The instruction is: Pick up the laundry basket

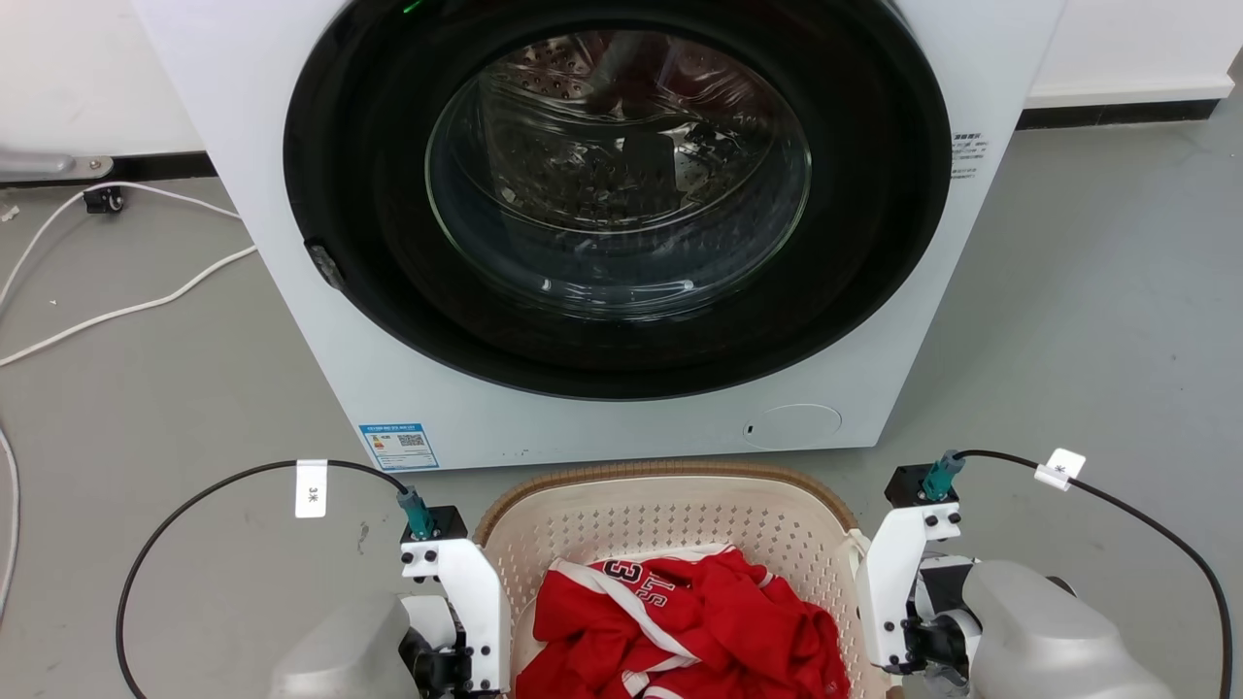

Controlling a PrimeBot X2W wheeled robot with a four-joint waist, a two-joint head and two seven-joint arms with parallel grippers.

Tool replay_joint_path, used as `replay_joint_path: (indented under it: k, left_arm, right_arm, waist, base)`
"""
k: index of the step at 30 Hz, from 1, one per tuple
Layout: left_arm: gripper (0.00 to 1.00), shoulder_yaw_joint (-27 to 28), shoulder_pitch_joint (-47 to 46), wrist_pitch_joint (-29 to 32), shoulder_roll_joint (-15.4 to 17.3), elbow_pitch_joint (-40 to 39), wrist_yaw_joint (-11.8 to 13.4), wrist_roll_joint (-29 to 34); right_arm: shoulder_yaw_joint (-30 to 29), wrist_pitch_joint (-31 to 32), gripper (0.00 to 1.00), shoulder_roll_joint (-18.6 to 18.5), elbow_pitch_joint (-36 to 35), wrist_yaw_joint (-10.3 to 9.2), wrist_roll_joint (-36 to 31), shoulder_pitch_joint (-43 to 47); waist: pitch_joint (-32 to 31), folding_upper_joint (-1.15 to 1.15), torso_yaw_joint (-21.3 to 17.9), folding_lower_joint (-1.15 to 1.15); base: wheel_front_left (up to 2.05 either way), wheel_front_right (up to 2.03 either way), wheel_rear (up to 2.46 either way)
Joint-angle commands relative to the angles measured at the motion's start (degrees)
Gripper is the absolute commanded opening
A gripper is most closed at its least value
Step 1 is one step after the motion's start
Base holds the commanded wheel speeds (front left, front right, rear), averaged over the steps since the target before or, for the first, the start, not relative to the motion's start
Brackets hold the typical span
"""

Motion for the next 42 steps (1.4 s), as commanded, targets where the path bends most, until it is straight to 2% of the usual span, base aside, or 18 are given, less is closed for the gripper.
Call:
replay_joint_path:
  k: [1, 42]
  left_arm:
    - [0.00, -0.07, -1.07, -0.38, -2.67, -1.62, -1.19, -0.95]
    - [0.00, -3.28, -1.17, -2.38, -2.41, -1.26, -1.20, -4.21]
  right_arm:
    - [0.31, -0.38, 0.00, 2.61, -0.97, 0.93, 0.67, -0.49]
    - [2.46, -1.07, 0.00, 2.72, -0.51, 0.93, 3.46, -0.88]
  waist:
    - [-0.03, 0.00, 0.01, 0.00]
    - [-0.06, 0.00, 0.16, 0.00]
  base:
    - [0.00, 0.00, 0.00]
    - [0.00, 0.00, 0.00]
